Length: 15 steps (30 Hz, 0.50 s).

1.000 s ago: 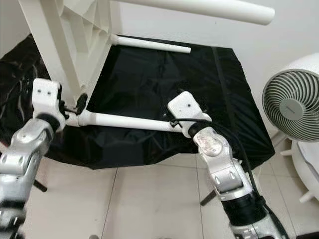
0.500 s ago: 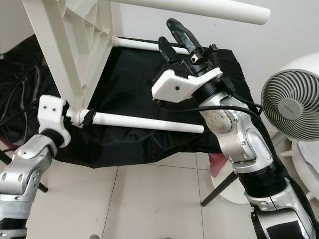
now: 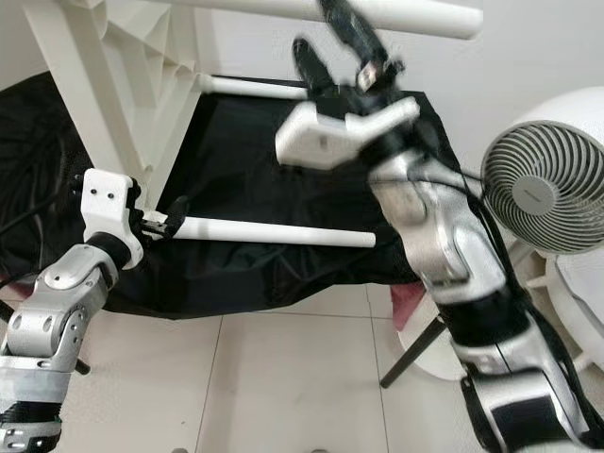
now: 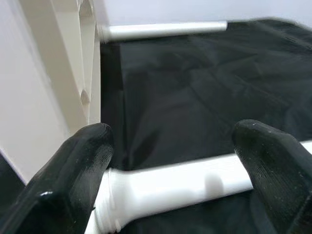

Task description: Building children table

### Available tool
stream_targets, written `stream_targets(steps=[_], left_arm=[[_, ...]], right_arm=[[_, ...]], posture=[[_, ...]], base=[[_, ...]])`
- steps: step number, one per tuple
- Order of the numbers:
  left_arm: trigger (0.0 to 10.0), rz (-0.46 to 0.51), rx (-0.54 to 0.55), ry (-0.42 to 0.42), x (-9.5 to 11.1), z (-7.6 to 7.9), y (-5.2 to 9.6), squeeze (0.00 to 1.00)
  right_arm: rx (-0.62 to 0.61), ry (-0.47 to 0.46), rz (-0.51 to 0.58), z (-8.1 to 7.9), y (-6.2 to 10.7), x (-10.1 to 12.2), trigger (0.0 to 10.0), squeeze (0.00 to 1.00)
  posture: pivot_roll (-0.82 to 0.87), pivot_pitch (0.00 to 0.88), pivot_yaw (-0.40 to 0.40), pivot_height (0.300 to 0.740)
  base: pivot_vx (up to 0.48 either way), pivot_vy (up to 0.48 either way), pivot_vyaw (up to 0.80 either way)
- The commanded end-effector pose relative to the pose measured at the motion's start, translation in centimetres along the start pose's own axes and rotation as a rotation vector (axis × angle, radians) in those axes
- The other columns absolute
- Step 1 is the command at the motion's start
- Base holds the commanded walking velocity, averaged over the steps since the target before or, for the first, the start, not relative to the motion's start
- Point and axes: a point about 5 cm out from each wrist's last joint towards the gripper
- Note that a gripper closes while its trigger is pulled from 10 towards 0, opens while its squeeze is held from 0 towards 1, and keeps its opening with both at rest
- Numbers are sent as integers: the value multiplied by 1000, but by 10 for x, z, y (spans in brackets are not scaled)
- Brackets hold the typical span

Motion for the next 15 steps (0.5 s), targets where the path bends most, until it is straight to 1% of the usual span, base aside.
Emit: stream_targets(steps=[1, 3, 5, 8, 9, 11, 14, 15], left_arm=[[10000, -42, 41, 9, -7, -1, 4, 0], [10000, -47, 35, 15, -8, 0, 5, 0], [10000, -52, 24, 36, -9, 4, 8, 0], [10000, -54, 22, 44, -9, 5, 8, 0], [10000, -56, 21, 50, -10, 6, 9, 0], [10000, -57, 20, 53, -10, 7, 10, 0], [10000, -60, -6, 70, -11, 13, 11, 0], [10000, -60, -6, 70, -11, 13, 11, 0]], right_arm=[[52, 5, -8, -6, -6, 1, 10000, 0], [61, 6, -9, -6, -9, 1, 10000, 0], [140, 15, -32, -10, -16, -3, 10000, 0], [176, 22, -45, -12, -18, -4, 10000, 0], [189, 25, -47, -13, -22, -5, 10000, 0], [189, 26, -46, -12, -24, -4, 10000, 0], [139, 10, -46, -10, -42, -1, 10000, 0], [139, 10, -46, -10, -42, -1, 10000, 0]], posture=[[-102, 76, 36, 740], [-102, 76, 36, 740], [-99, 82, 29, 740], [-99, 82, 29, 740], [-97, 84, 25, 740], [-97, 84, 25, 740], [-98, 84, 19, 740], [-98, 84, 19, 740]], base=[[0, 0, 0], [0, 0, 0], [0, 0, 0], [0, 0, 0], [0, 0, 0], [0, 0, 0], [0, 0, 0], [0, 0, 0]])
Point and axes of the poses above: a point about 5 cm out from each wrist's last joint towards the gripper, its own y axis pointing back from the gripper into the wrist, its own x axis along the axis of the wrist's last joint, z = x × y, and after that the axes turned 7 degrees about -y, right-handed
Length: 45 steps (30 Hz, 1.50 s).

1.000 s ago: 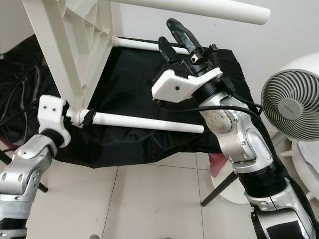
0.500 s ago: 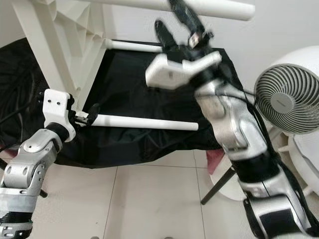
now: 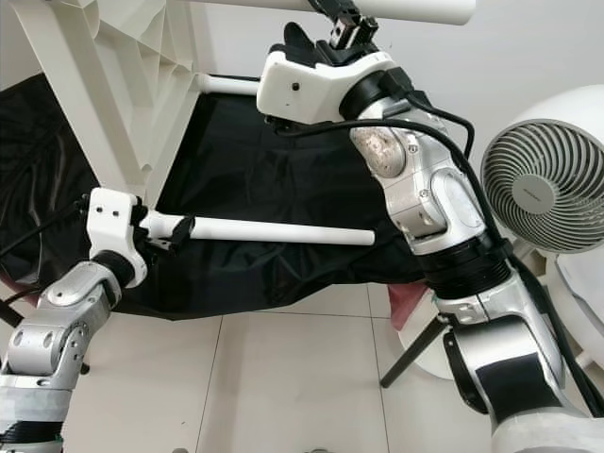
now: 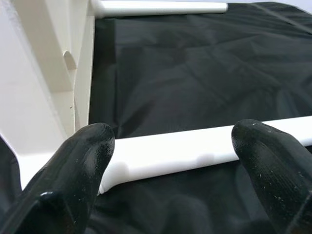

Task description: Building children table

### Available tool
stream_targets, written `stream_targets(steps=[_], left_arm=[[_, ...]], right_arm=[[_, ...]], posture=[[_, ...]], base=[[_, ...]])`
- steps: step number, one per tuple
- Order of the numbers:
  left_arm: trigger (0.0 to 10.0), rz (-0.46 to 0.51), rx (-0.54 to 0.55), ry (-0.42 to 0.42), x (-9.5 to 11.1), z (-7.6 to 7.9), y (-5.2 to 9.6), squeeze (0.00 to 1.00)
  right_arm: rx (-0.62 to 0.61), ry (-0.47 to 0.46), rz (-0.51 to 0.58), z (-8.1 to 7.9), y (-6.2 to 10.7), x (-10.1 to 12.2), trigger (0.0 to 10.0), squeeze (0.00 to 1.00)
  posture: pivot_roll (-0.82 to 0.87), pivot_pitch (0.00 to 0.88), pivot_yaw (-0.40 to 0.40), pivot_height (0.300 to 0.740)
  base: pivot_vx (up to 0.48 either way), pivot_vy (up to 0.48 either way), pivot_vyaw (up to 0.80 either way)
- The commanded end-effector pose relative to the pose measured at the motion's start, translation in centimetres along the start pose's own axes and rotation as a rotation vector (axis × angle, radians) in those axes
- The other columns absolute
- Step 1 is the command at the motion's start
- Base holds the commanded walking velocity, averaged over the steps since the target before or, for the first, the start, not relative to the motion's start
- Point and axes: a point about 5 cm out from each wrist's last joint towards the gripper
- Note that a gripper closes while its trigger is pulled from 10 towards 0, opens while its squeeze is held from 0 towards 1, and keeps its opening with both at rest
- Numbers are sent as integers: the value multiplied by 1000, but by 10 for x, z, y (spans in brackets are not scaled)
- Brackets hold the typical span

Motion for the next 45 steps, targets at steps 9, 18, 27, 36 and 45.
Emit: stream_targets(steps=[9, 18, 27, 36, 45], left_arm=[[10000, -27, -37, 111, -2, 10, 5, 0], [10000, -148, -38, 392, -11, 21, 0, 0], [10000, -222, 38, 759, -17, 33, -19, 0], [10000, -222, 98, 888, -16, 17, -31, 0], [10000, -247, 143, 959, -21, 9, -37, 0]], right_arm=[[-18, -1, -23, 5, -13, 2, 10000, 0], [83, -48, -123, -10, -18, -15, 10000, 0], [54, -101, -157, -13, -22, -21, 0, 0], [-212, -280, -123, 7, -22, -17, 0, 0], [-426, -485, -125, 28, -12, -21, 0, 0]], posture=[[-92, 85, 18, 740], [-97, 77, 16, 740], [-97, 75, 13, 740], [-99, 87, 18, 740], [-104, 93, 25, 740]], base=[[0, 0, 0], [0, 0, 0], [0, 0, 0], [0, 0, 0], [0, 0, 0]])
Point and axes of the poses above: a point about 5 cm out from each wrist's last joint towards the gripper, its own y axis pointing back from the gripper into the wrist, its own x axis along the axis of the wrist's last joint, z = x × y, and after that the axes turned 7 degrees about -y, right-handed
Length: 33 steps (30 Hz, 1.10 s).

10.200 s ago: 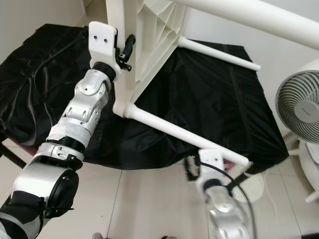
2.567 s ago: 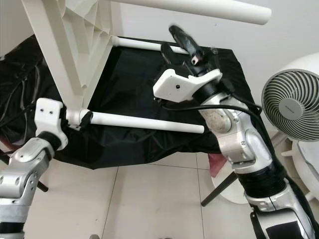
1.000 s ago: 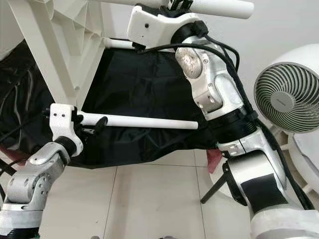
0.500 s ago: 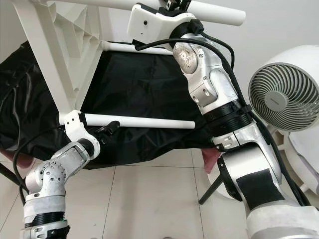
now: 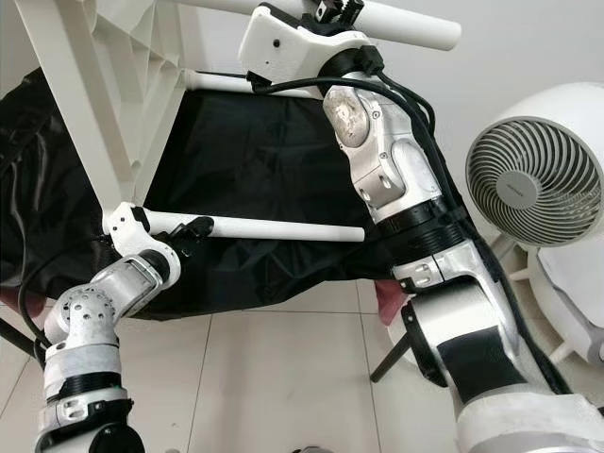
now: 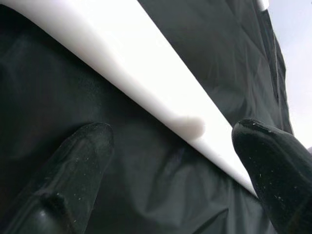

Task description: Building children table

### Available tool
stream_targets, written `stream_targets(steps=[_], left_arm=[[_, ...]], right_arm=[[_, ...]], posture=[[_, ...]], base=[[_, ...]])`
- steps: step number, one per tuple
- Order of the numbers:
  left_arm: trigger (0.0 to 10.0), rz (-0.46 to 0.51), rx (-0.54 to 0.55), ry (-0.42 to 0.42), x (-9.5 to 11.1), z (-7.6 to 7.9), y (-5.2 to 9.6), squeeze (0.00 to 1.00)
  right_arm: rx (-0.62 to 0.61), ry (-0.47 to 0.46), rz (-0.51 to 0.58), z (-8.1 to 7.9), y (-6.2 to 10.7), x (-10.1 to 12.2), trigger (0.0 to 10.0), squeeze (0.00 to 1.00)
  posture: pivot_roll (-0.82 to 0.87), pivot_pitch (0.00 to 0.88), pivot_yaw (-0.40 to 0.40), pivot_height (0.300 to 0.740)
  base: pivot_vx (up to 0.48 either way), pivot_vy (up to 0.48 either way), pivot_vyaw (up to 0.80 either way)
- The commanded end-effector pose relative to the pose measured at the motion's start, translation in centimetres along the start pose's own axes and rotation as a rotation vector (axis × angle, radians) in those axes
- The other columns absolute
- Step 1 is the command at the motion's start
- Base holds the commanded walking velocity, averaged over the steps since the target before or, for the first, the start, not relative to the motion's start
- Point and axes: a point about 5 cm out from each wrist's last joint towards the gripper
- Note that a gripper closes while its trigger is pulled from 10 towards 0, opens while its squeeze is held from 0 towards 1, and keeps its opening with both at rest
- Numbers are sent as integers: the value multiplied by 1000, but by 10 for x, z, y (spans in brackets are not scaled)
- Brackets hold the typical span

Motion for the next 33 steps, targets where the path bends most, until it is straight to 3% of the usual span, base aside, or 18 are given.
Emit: stream_targets(steps=[1, 8, 9, 15, 18, 19, 25, 28, 29, 30, 31, 33], left_arm=[[10000, -19, 12, 36, -3, -2, -3, 0], [10000, 24, 1, -7, 1, -1, -10, 0], [10000, 38, 15, -12, 4, -5, -16, 0], [10000, 90, 29, -63, 15, -10, -21, 0], [10000, 143, 61, -365, 28, -9, -20, 0], [10000, 152, 54, -414, 31, -8, -21, 0], [10000, 177, 21, -433, 38, -3, -22, 0], [10000, 223, -12, -619, 53, -1, -23, 0], [10000, 223, -12, -619, 53, -1, -23, 0], [10000, 216, -44, -624, 54, 0, -22, 243], [10000, 202, -100, -662, 57, 1, -21, 878], [10000, 200, -120, -682, 58, 1, -20, 878]], right_arm=[[-317, -345, -2, 40, 4, 0, 0, 0], [-405, -388, 41, 54, 9, 3, 0, 0], [-441, -438, 55, 58, 13, 5, 0, 0], [-468, -516, 68, 60, 20, 6, 0, 0], [-485, -608, 83, 58, 28, 5, 0, 0], [-482, -629, 88, 57, 30, 5, 0, 0], [-445, -657, 127, 52, 33, 8, 0, 0], [-387, -586, 181, 46, 33, 17, 0, 0], [-387, -586, 181, 46, 33, 17, 0, 0], [-387, -592, 179, 45, 33, 17, 0, 0], [-387, -590, 175, 45, 34, 17, 0, 0], [-387, -592, 174, 45, 34, 17, 0, 0]], posture=[[-104, 93, 25, 740], [-101, 94, 18, 740], [-102, 93, 18, 740], [-109, 94, 24, 740], [-111, 94, 25, 740], [-111, 94, 25, 740], [-111, 94, 25, 740], [-105, 97, 26, 740], [-105, 97, 26, 740], [-105, 97, 26, 740], [-106, 96, 30, 740], [-106, 96, 30, 740]], base=[[0, 0, 0], [0, 0, 0], [0, 0, 0], [0, 0, 0], [0, 0, 0], [0, 0, 0], [0, 0, 0], [0, 0, 0], [0, 0, 0], [0, 0, 0], [0, 0, 0], [0, 0, 0]])
Point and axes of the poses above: a point about 5 cm out from each wrist's last joint towards the gripper, its own y axis pointing back from the gripper into the wrist, its own x axis along the axis of the wrist's last joint, z = x × y, and after that the axes turned 7 degrees about -y, right-handed
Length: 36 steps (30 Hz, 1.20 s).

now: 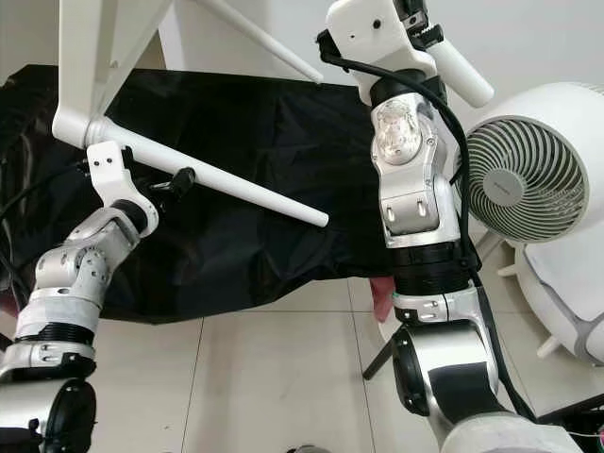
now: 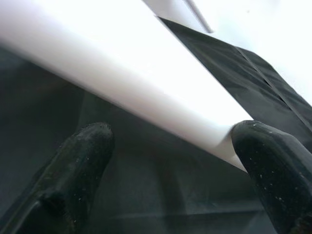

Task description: Building children table

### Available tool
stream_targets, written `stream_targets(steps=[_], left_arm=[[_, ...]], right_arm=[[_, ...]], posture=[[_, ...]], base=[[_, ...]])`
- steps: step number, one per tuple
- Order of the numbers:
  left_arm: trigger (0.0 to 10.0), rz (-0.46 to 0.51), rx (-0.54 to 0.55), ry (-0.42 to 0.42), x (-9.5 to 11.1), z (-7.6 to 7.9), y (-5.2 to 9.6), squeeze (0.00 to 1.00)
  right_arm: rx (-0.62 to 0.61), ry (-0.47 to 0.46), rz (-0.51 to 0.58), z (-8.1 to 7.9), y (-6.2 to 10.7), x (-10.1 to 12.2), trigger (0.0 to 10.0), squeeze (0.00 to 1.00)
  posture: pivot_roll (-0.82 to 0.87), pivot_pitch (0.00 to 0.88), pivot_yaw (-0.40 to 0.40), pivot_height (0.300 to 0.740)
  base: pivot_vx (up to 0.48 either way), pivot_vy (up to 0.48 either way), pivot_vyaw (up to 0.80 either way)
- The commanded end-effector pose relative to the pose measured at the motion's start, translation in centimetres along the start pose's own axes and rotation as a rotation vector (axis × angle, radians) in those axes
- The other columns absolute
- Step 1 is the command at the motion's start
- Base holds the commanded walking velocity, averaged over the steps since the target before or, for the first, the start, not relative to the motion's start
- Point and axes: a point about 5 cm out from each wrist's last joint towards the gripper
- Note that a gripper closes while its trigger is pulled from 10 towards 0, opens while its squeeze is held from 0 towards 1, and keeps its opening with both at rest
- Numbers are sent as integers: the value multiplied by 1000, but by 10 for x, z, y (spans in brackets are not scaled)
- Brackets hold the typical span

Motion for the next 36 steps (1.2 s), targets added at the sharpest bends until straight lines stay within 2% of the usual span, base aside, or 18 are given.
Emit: stream_targets(steps=[1, 2, 3, 4, 5, 6, 7, 8, 10, 16, 17, 18, 20, 22, 32, 34, 35, 36], left_arm=[[10000, -48, -26, -41, -7, -3, 0, 831], [10000, -48, -26, -41, -7, -3, 0, 831], [10000, -42, -47, -41, -5, -5, 2, 694], [10000, -18, -53, 55, 0, -9, 2, 180], [10000, -18, -53, 55, 0, -9, 2, 180], [10000, 19, -68, 142, 6, -11, 2, 0], [10000, 82, -98, 290, 14, -11, 3, 0], [10000, 82, -98, 290, 14, -11, 3, 0], [10000, 163, -149, 432, 23, -8, 3, 0], [10000, 228, -48, 423, 32, -11, -7, 0], [0, 230, -18, 395, 34, -11, -9, 0], [0, 230, -18, 395, 34, -11, -9, 0], [0, 223, 6, 283, 34, -9, -10, 0], [0, 230, 9, 217, 35, -6, -9, 0], [0, 262, 21, 150, 38, -4, -4, 0], [0, 371, 82, 27, 55, -4, 4, 0], [0, 371, 82, 27, 55, -4, 4, 0], [0, 420, 112, -26, 65, -4, 9, 0]], right_arm=[[-63, -296, 203, 2, 0, 40, 0, 0], [-63, -296, 203, 2, 0, 40, 0, 0], [-63, -296, 204, 2, 0, 40, 0, 0], [-64, -306, 203, 2, 1, 40, 0, 0], [-64, -306, 203, 2, 1, 40, 0, 0], [-65, -314, 207, 2, 1, 40, 0, 0], [-65, -338, 204, 1, 2, 40, 0, 0], [-65, -338, 204, 1, 2, 40, 0, 0], [-64, -391, 194, 0, 2, 38, 0, 0], [-78, -416, 196, 3, 3, 39, 0, 0], [-82, -417, 189, 4, 4, 38, 0, 0], [-82, -417, 189, 4, 4, 38, 0, 0], [-93, -417, 150, 4, 9, 29, 0, 0], [-97, -423, 118, 4, 14, 21, 0, 0], [-100, -422, 83, 3, 22, 11, 0, 0], [-103, -416, 46, 3, 27, 0, 0, 0], [-103, -416, 46, 3, 27, 0, 0, 0], [-105, -414, 23, 2, 29, -6, 0, 0]], posture=[[-106, 96, 30, 740], [-106, 96, 30, 740], [-106, 96, 30, 740], [-106, 96, 30, 740], [-106, 96, 30, 740], [-103, 95, 29, 740], [-101, 95, 28, 740], [-101, 95, 28, 740], [-101, 95, 28, 740], [-106, 94, 27, 740], [-109, 93, 29, 740], [-109, 93, 29, 740], [-109, 94, 31, 740], [-106, 96, 29, 740], [-101, 96, 26, 740], [-103, 94, 21, 740], [-103, 94, 21, 740], [-103, 94, 21, 740]], base=[[0, 0, 0], [0, 0, 0], [0, 0, 0], [0, 0, 0], [0, 0, 0], [0, 0, 0], [0, 0, 0], [0, 0, 0], [0, 0, 0], [0, 0, 0], [0, 0, 0], [0, 0, 0], [0, 0, 0], [0, 0, 0], [0, 0, 0], [0, 0, 0], [0, 0, 0], [0, 0, 0]])
Point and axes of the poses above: a point about 5 cm out from each wrist's last joint towards the gripper, its own y axis pointing back from the gripper into the wrist, its own x axis along the axis of the wrist's last joint, z = x × y, and after that the axes turned 7 degrees about -y, right-handed
